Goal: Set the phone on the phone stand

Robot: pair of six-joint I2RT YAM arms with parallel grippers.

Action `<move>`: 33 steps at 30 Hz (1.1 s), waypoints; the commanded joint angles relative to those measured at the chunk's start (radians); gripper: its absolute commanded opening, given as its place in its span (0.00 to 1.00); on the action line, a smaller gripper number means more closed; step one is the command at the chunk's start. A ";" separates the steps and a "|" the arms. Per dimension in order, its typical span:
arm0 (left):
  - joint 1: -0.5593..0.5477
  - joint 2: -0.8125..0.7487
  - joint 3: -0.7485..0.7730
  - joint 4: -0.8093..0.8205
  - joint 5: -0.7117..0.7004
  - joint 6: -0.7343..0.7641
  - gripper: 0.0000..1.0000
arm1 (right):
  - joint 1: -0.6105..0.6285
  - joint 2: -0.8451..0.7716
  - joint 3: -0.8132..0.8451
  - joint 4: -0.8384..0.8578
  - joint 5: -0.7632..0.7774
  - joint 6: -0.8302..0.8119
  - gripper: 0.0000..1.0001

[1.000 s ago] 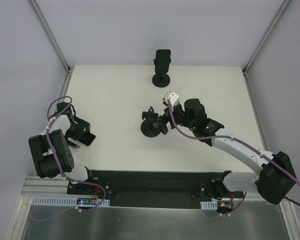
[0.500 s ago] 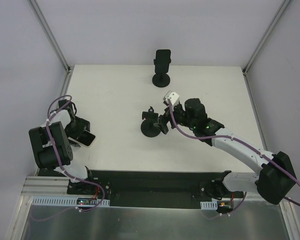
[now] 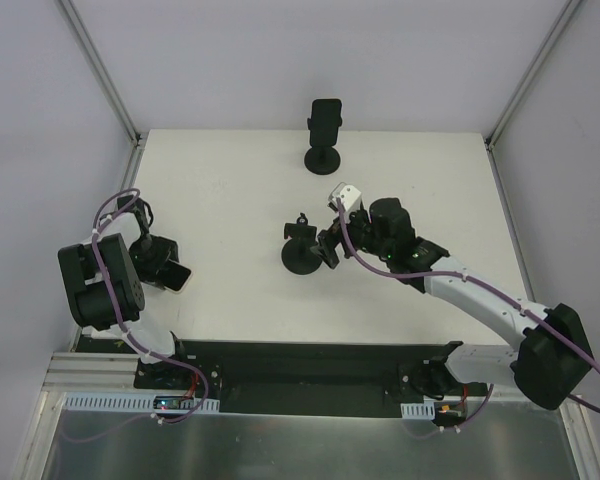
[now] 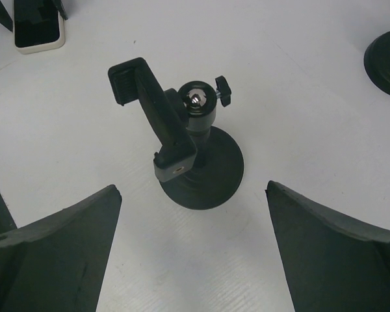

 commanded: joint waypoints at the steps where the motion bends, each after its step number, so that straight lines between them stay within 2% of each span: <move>1: -0.012 0.036 -0.029 0.011 -0.026 -0.017 0.64 | -0.007 -0.084 0.032 -0.029 0.059 0.037 0.96; 2: -0.012 0.032 -0.032 0.019 -0.024 -0.011 0.50 | -0.007 -0.100 0.026 -0.029 0.054 0.056 0.96; 5: -0.012 0.019 -0.048 0.050 -0.005 0.014 0.33 | -0.007 -0.160 0.015 -0.025 0.054 0.085 0.96; 6: -0.012 0.015 -0.052 0.062 0.002 0.018 0.23 | -0.005 -0.173 0.011 -0.026 0.060 0.092 0.96; 8: -0.013 -0.008 -0.074 0.077 0.028 0.041 0.11 | -0.007 -0.208 0.009 -0.032 0.103 0.106 0.96; 9: -0.012 -0.036 -0.078 0.082 0.035 0.050 0.01 | -0.007 -0.220 0.012 -0.046 0.123 0.128 0.96; 14: -0.015 -0.186 -0.117 0.100 0.119 0.115 0.00 | -0.005 -0.283 0.031 -0.087 0.249 0.224 0.96; 19: -0.028 -0.416 -0.111 0.110 0.299 0.205 0.00 | -0.007 -0.320 0.026 -0.089 0.243 0.328 0.96; 24: -0.128 -0.725 -0.118 0.108 0.335 0.224 0.00 | 0.010 -0.317 -0.018 0.007 0.181 0.434 0.96; 28: -0.221 -0.918 -0.086 0.105 0.351 0.227 0.00 | 0.119 -0.245 0.024 0.020 0.301 0.475 0.98; 33: -0.265 -1.045 -0.036 0.105 0.417 0.235 0.00 | 0.307 -0.093 0.117 0.101 0.290 0.456 0.99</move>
